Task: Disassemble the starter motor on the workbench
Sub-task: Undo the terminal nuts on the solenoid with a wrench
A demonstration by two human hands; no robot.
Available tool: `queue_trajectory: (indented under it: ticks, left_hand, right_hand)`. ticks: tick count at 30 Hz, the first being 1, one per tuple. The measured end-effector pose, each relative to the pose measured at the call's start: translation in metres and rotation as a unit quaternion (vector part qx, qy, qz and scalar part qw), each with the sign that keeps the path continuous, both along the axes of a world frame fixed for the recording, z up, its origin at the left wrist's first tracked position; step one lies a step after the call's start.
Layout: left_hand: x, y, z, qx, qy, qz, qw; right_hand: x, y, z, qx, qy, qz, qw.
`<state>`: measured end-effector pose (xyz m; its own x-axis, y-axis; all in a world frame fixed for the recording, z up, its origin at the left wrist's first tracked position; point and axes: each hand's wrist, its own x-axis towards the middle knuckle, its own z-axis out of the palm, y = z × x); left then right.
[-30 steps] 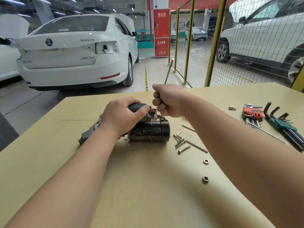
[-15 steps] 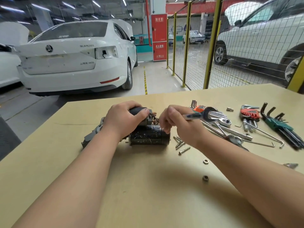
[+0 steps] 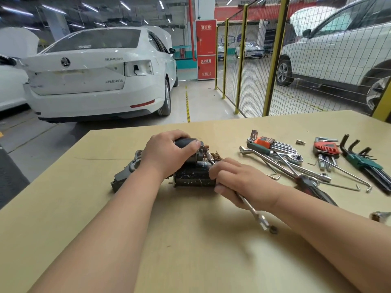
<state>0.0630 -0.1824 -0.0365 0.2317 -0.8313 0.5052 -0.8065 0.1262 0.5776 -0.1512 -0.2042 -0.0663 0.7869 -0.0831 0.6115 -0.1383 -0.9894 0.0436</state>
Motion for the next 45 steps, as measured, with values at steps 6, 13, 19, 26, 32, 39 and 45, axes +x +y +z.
queue_trajectory:
  ticks: [6, 13, 19, 26, 32, 39, 45]
  left_hand:
    - [-0.001, -0.003, 0.002, 0.015, 0.007, 0.006, 1.0]
    - [-0.001, -0.003, 0.003, 0.007, 0.005, 0.012, 1.0]
    - [-0.002, 0.002, 0.001, -0.005, -0.007, 0.0, 1.0]
    - [-0.004, 0.004, 0.0, -0.018, -0.018, -0.004, 1.0]
    - [-0.005, 0.007, 0.001, -0.015, -0.015, 0.0, 1.0]
    - [-0.002, -0.002, 0.003, 0.005, -0.006, 0.004, 1.0]
    - [0.0, -0.002, 0.003, 0.018, 0.008, 0.01, 1.0]
  right_hand:
    - [0.002, -0.005, 0.003, -0.051, 0.018, -0.021, 0.998]
    - [0.022, -0.021, 0.042, 0.555, -0.233, 0.012, 0.799]
    - [0.048, -0.059, 0.071, 0.746, -0.103, -0.092, 0.652]
    - [0.057, -0.058, 0.066, 0.758, -0.15, -0.157, 0.615]
    - [0.064, -0.05, 0.066, 0.721, -0.14, -0.193, 0.651]
    - [0.023, -0.009, 0.042, 0.403, -0.162, -0.009, 0.901]
    - [-0.019, -0.007, -0.008, -0.022, 0.003, -0.036, 0.999]
